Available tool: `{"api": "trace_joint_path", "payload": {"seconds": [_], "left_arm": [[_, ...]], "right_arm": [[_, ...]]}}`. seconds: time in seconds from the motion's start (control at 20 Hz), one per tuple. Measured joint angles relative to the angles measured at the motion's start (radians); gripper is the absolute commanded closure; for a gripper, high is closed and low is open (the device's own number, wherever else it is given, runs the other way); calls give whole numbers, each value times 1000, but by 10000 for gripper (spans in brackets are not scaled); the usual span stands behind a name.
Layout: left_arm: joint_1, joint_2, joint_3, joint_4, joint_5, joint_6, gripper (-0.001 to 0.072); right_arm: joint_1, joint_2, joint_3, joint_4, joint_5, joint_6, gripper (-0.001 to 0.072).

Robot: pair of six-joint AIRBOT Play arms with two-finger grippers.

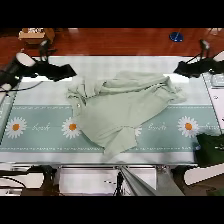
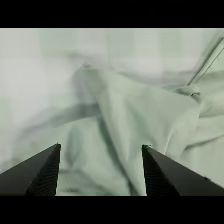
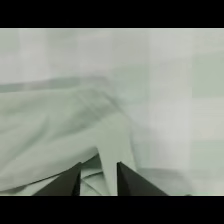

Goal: Fold the shirts.

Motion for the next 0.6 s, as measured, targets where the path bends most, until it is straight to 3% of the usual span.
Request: {"api": "trace_joint_path", "payload": {"seconds": [0.15,0.3,0.5,0.6], "left_arm": [[99,45,38,55,-277,-78,130],[135,168,-91,74,-406,-108,130],[102,394,-458,36,-393,-126,122],[61,481,-633,-29,-358,-128,109]], "right_arm": [[-57,57,73,-140,120,-3,391],[-129,96,98,-277,253,35,394],[-224,115,68,-308,373,67,376],[-251,117,35,-298,401,73,294]]}}
